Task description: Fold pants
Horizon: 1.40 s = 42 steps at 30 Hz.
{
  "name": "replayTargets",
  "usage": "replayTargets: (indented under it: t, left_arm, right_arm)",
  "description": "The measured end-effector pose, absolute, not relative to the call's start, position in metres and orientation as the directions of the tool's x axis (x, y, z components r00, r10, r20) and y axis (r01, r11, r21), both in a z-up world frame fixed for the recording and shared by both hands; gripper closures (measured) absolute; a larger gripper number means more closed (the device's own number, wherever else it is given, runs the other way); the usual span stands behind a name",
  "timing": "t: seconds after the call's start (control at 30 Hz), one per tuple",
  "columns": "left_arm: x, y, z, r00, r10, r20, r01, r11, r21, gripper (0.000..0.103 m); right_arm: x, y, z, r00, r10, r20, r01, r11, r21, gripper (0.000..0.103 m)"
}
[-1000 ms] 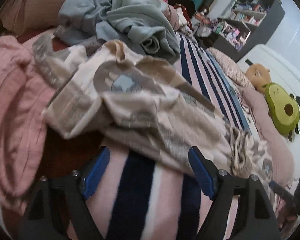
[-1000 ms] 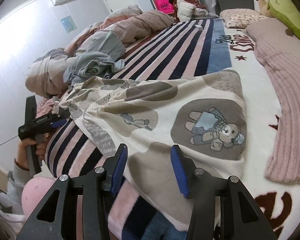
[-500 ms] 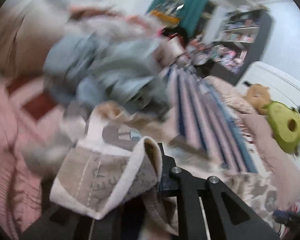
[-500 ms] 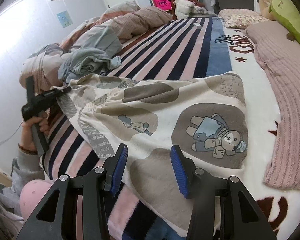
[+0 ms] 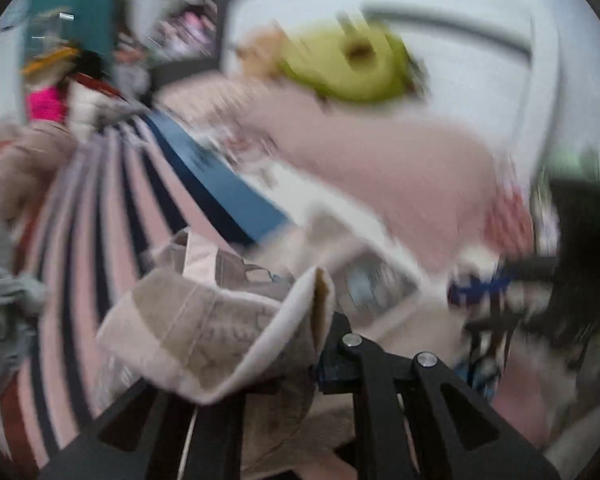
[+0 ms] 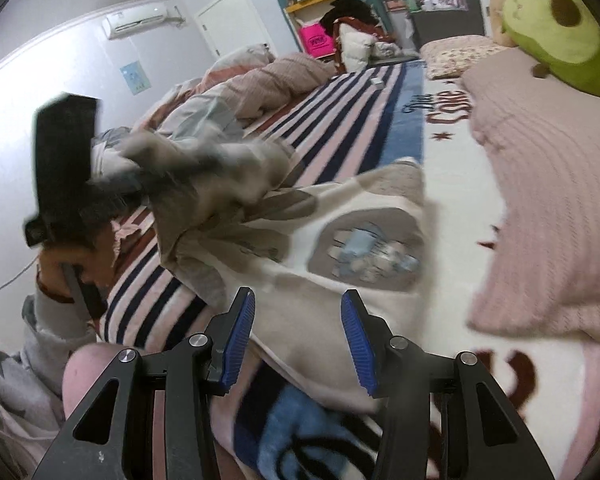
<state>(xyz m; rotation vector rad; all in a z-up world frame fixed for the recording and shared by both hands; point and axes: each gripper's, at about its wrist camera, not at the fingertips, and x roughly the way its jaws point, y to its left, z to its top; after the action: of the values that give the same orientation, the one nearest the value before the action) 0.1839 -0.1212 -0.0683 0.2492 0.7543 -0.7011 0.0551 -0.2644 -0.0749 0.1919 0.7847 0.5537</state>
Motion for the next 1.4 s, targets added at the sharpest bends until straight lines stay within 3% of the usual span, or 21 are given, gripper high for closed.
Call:
replayTargets:
  t: [0.1,0.17,0.2,0.23,0.27,0.33,0.47,0.53,0.6,0.87,0.9,0.97,1.03,1.13,1.4]
  left_arm:
    - [0.187,-0.137,-0.094,0.407,-0.469,-0.784,0.693,0.718,-0.070,0.086]
    - [0.187,-0.128,-0.096,0.379,-0.488,-0.786,0.689,0.716,-0.113,0.066]
    - [0.182,-0.120,-0.090,0.381,-0.513,-0.769,0.683,0.717,-0.140,0.048]
    - [0.177,-0.112,-0.084,0.383,-0.540,-0.749,0.682,0.712,-0.164,0.038]
    - [0.168,-0.098,-0.074,0.396,-0.573,-0.717,0.680,0.708,-0.191,0.035]
    - [0.157,-0.074,-0.058,0.444,-0.583,-0.681,0.653,0.731,-0.201,0.035]
    - [0.134,-0.021,-0.044,0.600,-0.475,-0.643,0.521,0.843,-0.136,0.034]
    - [0.130,0.002,-0.046,0.653,-0.415,-0.634,0.451,0.885,-0.115,0.034]
    - [0.127,0.030,-0.056,0.679,-0.383,-0.627,0.389,0.911,-0.136,0.034]
    - [0.120,0.086,-0.090,0.685,-0.400,-0.609,0.320,0.916,-0.242,0.034]
    - [0.122,0.086,-0.093,0.680,-0.411,-0.607,0.325,0.911,-0.252,0.034]
    - [0.124,0.081,-0.096,0.671,-0.427,-0.606,0.341,0.904,-0.259,0.034]
    - [0.127,0.075,-0.099,0.663,-0.437,-0.607,0.357,0.898,-0.257,0.034]
    - [0.132,0.061,-0.103,0.642,-0.473,-0.604,0.396,0.879,-0.268,0.034]
    - [0.145,0.012,-0.111,0.591,-0.502,-0.632,0.459,0.853,-0.248,0.034]
  right_arm:
    - [0.047,-0.283,-0.080,0.586,0.517,-0.624,-0.360,0.856,0.372,0.061]
    - [0.045,-0.294,-0.085,0.588,0.508,-0.630,-0.333,0.861,0.385,0.061]
    - [0.045,-0.297,-0.086,0.589,0.500,-0.634,-0.321,0.866,0.384,0.061]
    - [0.046,-0.298,-0.086,0.591,0.495,-0.637,-0.315,0.869,0.382,0.060]
    - [0.048,-0.298,-0.085,0.594,0.487,-0.640,-0.310,0.873,0.376,0.060]
    - [0.050,-0.294,-0.081,0.600,0.482,-0.639,-0.315,0.876,0.365,0.055]
    - [0.062,-0.266,-0.069,0.601,0.503,-0.621,-0.371,0.864,0.340,0.054]
    - [0.071,-0.240,-0.063,0.594,0.518,-0.615,-0.419,0.853,0.313,0.033]
    - [0.079,-0.215,-0.061,0.584,0.527,-0.618,-0.457,0.842,0.287,0.026]
    - [0.119,-0.112,-0.082,0.586,0.394,-0.708,-0.520,0.853,0.044,0.026]
    - [0.122,-0.107,-0.084,0.609,0.355,-0.710,-0.502,0.865,0.002,0.027]
    - [0.127,-0.102,-0.088,0.648,0.291,-0.704,-0.459,0.887,-0.056,0.042]
    - [0.133,-0.109,-0.089,0.652,0.274,-0.707,-0.420,0.907,-0.036,0.081]
    - [0.132,-0.132,-0.083,0.672,0.276,-0.687,-0.347,0.937,0.037,0.091]
    - [0.101,-0.215,-0.084,0.703,0.248,-0.666,-0.133,0.966,0.220,0.091]
